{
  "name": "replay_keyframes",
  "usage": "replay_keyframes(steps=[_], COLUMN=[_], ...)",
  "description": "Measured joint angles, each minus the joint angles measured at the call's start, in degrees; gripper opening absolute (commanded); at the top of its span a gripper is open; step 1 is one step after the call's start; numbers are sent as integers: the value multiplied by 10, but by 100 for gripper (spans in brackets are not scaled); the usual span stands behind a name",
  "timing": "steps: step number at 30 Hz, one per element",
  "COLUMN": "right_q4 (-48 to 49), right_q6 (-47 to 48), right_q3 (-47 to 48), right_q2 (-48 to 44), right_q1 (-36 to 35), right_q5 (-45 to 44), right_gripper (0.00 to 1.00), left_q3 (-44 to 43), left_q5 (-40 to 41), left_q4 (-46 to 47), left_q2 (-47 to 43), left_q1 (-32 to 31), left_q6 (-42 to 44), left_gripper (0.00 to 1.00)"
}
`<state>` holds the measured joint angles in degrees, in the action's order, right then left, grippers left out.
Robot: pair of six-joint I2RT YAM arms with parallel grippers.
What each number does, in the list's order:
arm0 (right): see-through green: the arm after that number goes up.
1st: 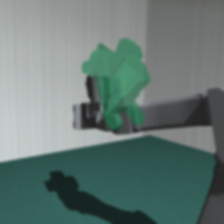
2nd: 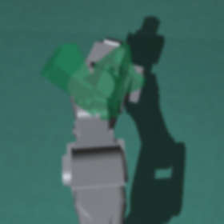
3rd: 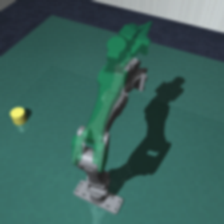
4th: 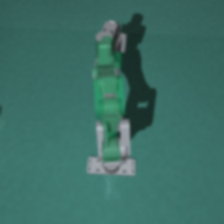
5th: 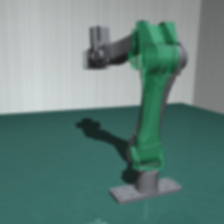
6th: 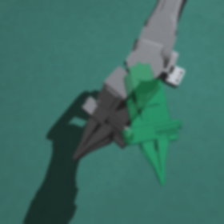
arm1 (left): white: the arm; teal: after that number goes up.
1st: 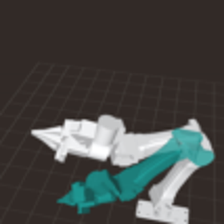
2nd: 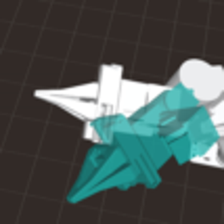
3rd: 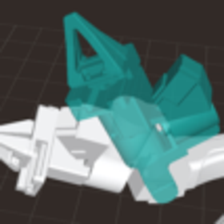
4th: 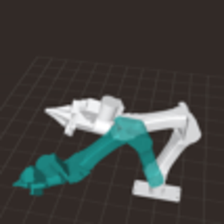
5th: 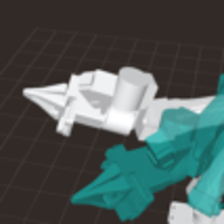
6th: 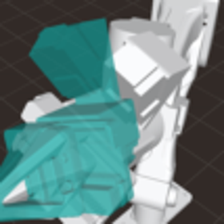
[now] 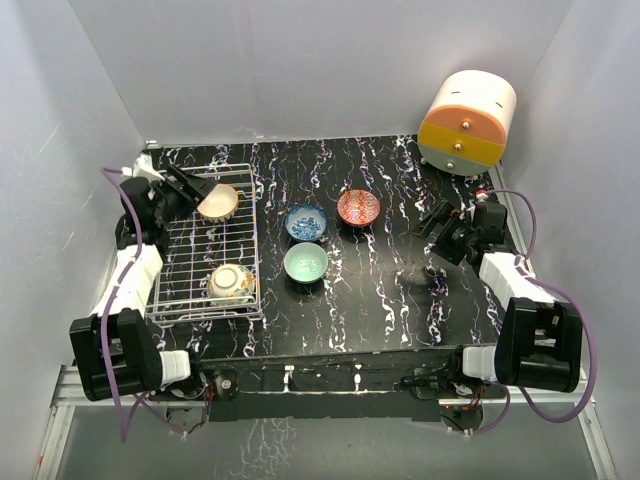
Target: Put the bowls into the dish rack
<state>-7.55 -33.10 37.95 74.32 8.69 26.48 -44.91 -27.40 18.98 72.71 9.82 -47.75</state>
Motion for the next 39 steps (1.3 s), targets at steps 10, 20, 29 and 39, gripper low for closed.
replay_keyframes(steps=[10, 20, 29, 39], right_q4=[-2, -3, 1, 5], right_q6=[-5, -5, -4, -3], right_q3=[21, 20, 19, 16], right_q2=[-12, -12, -7, 4], right_q1=[-4, -5, -4, -4], right_q5=[5, 8, 9, 9], right_gripper=[98, 98, 98, 98], left_q3=[-243, -283, -273, -256], left_q5=[177, 303, 404, 434], left_q4=[-305, -396, -398, -357], left_q2=[90, 196, 217, 250], left_q1=[-116, -218, -239, -240], left_q6=[226, 331, 362, 384], left_gripper=[62, 57, 40, 40])
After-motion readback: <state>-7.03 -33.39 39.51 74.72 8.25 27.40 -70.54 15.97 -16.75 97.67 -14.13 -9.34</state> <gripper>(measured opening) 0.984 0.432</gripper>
